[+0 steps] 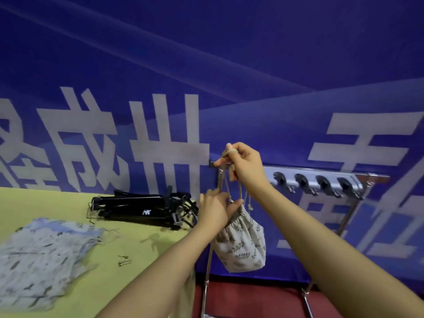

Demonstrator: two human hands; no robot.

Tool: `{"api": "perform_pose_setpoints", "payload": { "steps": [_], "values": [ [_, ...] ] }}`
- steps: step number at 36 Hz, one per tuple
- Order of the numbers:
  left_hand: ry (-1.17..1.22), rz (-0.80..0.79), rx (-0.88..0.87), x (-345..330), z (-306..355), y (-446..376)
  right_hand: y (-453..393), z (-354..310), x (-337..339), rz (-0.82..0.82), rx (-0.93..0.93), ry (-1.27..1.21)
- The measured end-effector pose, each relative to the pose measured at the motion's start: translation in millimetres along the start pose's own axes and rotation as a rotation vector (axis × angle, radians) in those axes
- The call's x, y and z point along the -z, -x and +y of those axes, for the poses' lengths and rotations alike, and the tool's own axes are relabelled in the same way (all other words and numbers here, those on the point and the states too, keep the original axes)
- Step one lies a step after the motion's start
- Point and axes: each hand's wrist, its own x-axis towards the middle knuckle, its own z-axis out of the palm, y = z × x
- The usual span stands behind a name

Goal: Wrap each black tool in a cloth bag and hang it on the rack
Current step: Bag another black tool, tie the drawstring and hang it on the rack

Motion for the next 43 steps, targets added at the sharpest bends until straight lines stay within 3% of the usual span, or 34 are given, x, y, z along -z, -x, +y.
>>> {"api": "perform_pose_setpoints", "payload": {
  "steps": [5,10,17,24,33,37,43],
  "values": [
    [-0.052,-0.028,0.072,-27.7,41.7,5.1,19.3,2.6,36.2,-0.010,-0.026,0.000],
    [-0.232,-0.064,-0.016,-44.7,66.0,4.5,30.8,6.7,63.9,0.031,-0.038,-0.016],
    [-0.291,-0.165,-0.043,-65.6,76.1,8.3,34.9,4.7,96.6,0.192,-0.042,-0.056],
    [-0.324,-0.268,0.020,-84.8,74.0,14.1,39.7,2.4,105.8,0.182,-0.015,-0.020],
    [-0.074,-0.425,0.101,-97.1,84.2,12.3,31.6,19.5,122.8,0.175,-0.044,0.049],
    [0.211,-0.348,0.187,-102.4,85.5,6.2,29.8,48.5,139.5,0.236,-0.126,0.114],
    [0.382,-0.311,0.169,-97.4,93.5,-15.4,28.8,84.8,151.9,0.246,-0.218,0.360]
  ]
}}
